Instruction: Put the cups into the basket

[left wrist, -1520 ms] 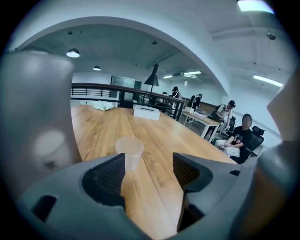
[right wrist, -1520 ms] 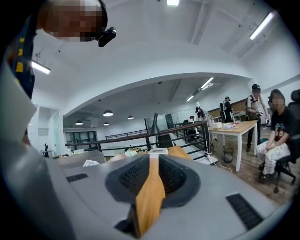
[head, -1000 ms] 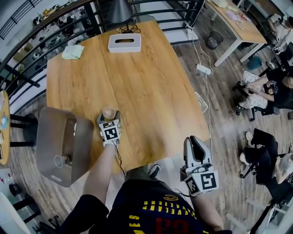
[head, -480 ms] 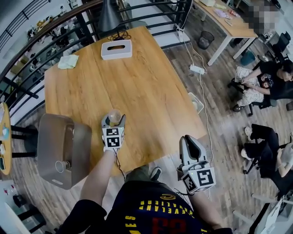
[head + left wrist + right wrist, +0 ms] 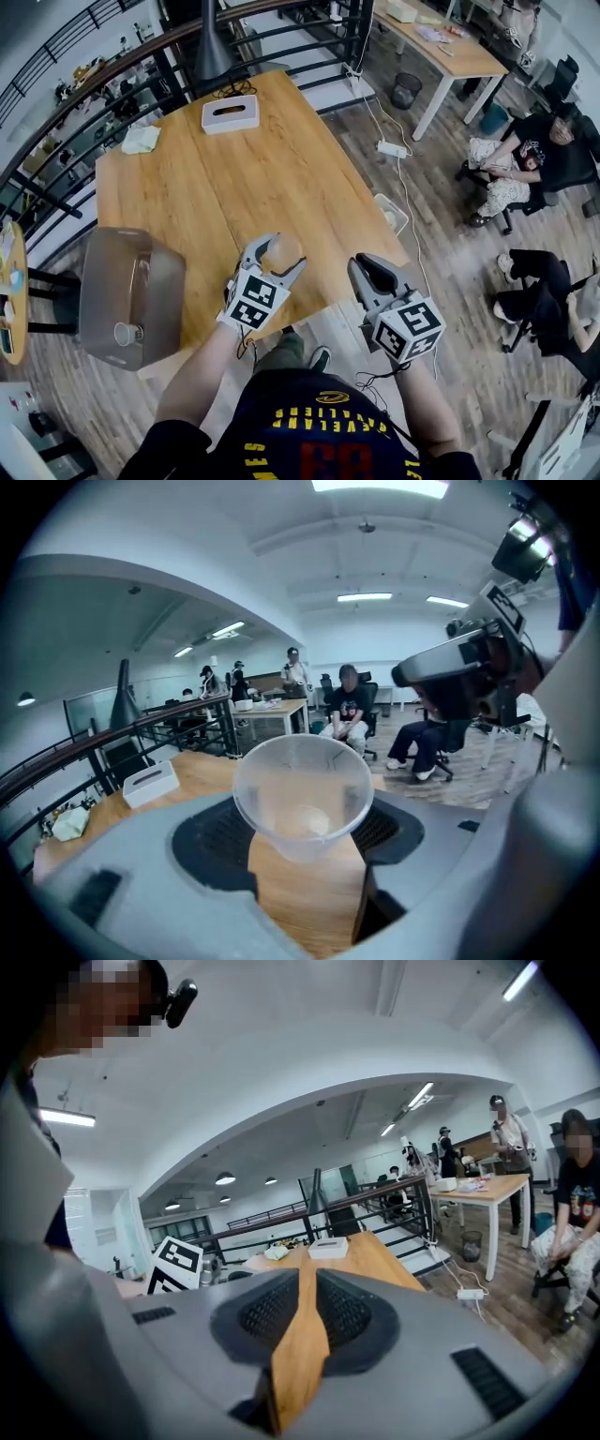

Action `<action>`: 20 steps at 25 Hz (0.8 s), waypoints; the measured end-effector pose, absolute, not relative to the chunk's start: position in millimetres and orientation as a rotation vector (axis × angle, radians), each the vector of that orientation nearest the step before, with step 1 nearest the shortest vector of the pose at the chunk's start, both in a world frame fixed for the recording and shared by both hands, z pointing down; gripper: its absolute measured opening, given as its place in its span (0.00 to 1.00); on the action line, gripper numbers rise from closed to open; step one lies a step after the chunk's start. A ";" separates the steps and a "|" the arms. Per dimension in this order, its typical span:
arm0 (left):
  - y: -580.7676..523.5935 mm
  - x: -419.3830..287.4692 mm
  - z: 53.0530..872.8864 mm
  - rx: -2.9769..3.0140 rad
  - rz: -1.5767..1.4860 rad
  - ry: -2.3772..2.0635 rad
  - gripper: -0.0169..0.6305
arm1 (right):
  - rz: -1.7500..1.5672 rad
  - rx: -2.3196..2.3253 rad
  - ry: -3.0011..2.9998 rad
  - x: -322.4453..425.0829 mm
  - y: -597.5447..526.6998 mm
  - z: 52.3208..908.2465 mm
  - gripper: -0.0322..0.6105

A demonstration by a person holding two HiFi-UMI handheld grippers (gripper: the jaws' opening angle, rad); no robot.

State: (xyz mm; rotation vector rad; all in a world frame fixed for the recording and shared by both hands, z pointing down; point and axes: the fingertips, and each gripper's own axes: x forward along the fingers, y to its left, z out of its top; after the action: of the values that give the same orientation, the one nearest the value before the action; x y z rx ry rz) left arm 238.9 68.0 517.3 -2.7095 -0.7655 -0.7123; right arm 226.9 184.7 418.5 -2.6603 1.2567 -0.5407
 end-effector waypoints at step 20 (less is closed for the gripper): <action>143.1 120.9 482.2 -2.318 -0.720 -0.794 0.50 | -1.011 -2.317 1.761 134.2 141.5 432.3 0.17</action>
State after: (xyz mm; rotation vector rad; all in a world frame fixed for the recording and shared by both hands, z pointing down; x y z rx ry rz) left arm 120.9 143.1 482.2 -2.3182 -0.7944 -0.7203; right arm 134.2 141.5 432.3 -2.3173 1.7611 -1.0113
